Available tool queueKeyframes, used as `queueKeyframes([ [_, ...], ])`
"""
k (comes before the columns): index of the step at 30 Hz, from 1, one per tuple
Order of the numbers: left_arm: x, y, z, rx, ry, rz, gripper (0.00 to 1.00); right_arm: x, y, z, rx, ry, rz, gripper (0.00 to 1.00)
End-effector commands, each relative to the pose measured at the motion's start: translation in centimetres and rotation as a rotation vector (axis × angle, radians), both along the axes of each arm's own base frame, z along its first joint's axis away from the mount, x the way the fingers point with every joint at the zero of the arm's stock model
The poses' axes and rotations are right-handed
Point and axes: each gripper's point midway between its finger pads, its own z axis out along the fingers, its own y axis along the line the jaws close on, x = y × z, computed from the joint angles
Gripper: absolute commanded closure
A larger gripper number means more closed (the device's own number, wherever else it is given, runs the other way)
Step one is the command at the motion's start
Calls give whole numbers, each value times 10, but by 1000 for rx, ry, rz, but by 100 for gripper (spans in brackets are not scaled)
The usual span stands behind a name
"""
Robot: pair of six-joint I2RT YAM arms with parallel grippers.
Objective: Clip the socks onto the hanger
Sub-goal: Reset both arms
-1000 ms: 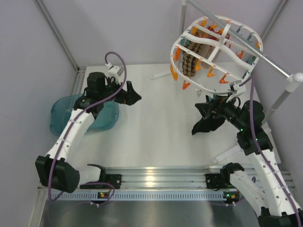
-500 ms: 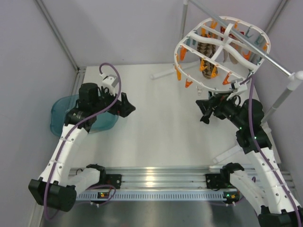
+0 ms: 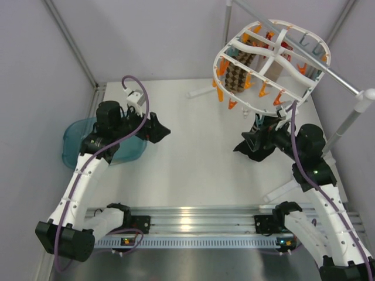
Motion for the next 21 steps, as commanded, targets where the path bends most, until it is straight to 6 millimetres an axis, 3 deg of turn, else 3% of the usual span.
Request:
queueKeyframes([
  [1,2,-16,29,-79,-106,-96,2,9,-13,29,-126,-190,-28,0],
  [7,12,-25,39,-100,-94,-133,2,13,-16,53,-209,-217,-15,0],
  [13,26,-39,71,-209,-130,-156,2,-2,-19,37,-348,-198,63,0],
  [14,28,-42,76,-224,-142,-171,2,-3,-19,27,-378,-198,77,0],
  [15,30,-49,78,-239,-142,-187,2,-3,-21,26,-405,-222,75,0],
  [16,33,-53,92,-266,-189,-198,2,-3,-26,26,-458,-266,71,0],
  [18,39,-63,96,-280,-210,-224,2,0,-29,16,-513,-294,71,0],
  [19,39,-72,109,-301,-262,-250,2,3,-32,22,-543,-346,57,0],
  [21,46,-83,108,-309,-273,-275,2,6,-34,16,-588,-378,57,0],
])
